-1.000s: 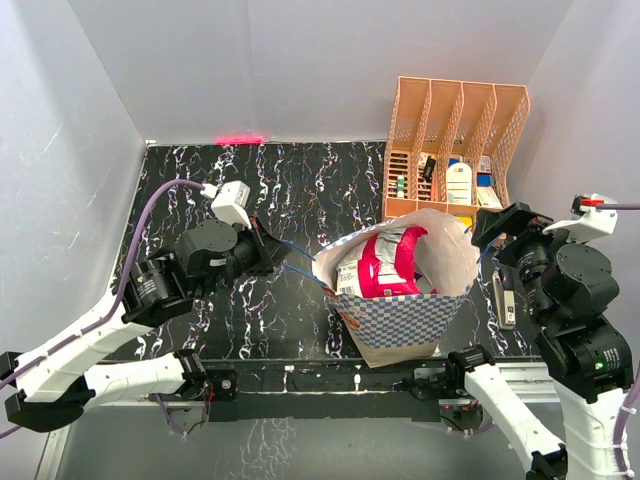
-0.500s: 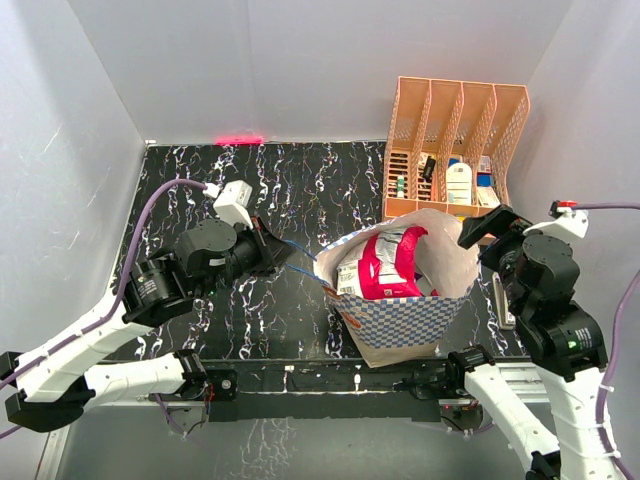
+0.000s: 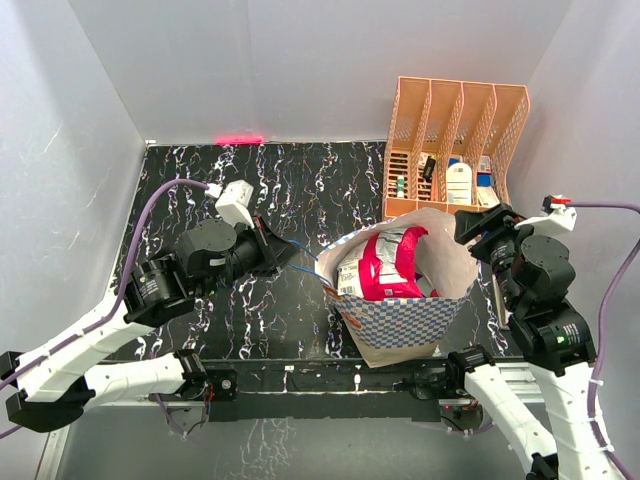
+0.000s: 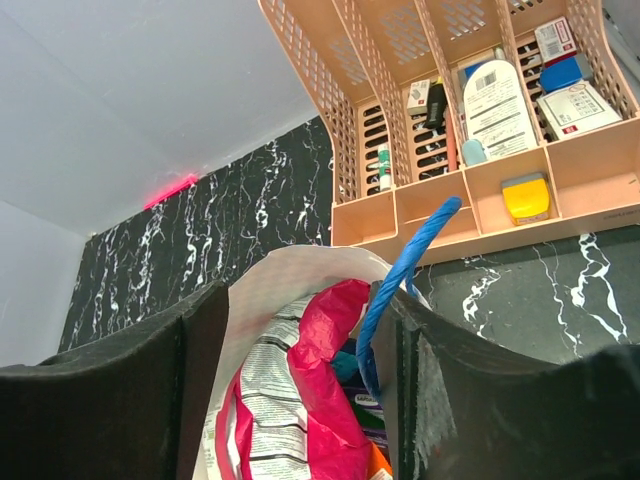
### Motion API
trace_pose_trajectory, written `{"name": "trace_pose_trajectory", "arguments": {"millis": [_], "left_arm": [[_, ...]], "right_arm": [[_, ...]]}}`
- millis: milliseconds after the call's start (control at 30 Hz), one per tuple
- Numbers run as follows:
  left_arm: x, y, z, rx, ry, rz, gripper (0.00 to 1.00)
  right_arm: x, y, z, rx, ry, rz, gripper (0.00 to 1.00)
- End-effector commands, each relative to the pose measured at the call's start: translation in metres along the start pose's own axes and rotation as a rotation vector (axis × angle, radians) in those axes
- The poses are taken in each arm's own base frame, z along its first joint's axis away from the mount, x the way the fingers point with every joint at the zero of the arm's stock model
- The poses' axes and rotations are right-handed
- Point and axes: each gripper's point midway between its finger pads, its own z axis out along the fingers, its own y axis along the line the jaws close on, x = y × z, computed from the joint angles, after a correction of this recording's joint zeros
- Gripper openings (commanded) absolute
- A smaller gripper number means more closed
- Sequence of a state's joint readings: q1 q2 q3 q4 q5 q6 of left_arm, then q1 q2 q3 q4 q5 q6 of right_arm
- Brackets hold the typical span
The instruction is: Take the snacks out of the paper bag
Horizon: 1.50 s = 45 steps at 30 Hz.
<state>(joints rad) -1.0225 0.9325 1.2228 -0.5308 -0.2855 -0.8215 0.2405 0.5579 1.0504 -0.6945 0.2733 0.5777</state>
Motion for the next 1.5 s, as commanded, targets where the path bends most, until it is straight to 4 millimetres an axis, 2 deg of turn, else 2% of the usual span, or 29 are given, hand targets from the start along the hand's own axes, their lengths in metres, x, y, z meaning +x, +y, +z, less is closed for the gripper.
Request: {"name": "trace_pose_trajectory", "arguments": {"millis": [0,433,700,1033,1267,1467], "left_arm": [[-0.024,-0.014,-0.013,0.068,-0.09,-0.042,0.0],[-0.025,-0.013,-0.015,0.062,-0.094,-0.043,0.0],[-0.025,-0.013,-0.017,0.063,-0.092,-0.045,0.0],[-0.025,-0.013,-0.017,0.061,-0.091,-0.045,0.0],[-0.025,-0.013,-0.016,0.061,-0.089,-0.043,0.0],[-0.024,-0.013,-0.014,0.056,-0.086,-0.039,0.0]], "right_arm": [[-0.018,0.016,0.002,-0.067,-0.071,0.013,0.59],[-0.022,0.02,0.005,-0.096,-0.106,-0.003,0.54],[-0.024,0.025,0.008,-0.125,-0.134,0.02,0.58],[-0.023,0.028,0.015,-0.152,-0.159,0.023,0.57],[-0.029,0.033,0.018,-0.169,-0.184,0.006,0.48],[-0.042,0.038,0.015,-0.187,-0.23,-0.014,0.34]]}}
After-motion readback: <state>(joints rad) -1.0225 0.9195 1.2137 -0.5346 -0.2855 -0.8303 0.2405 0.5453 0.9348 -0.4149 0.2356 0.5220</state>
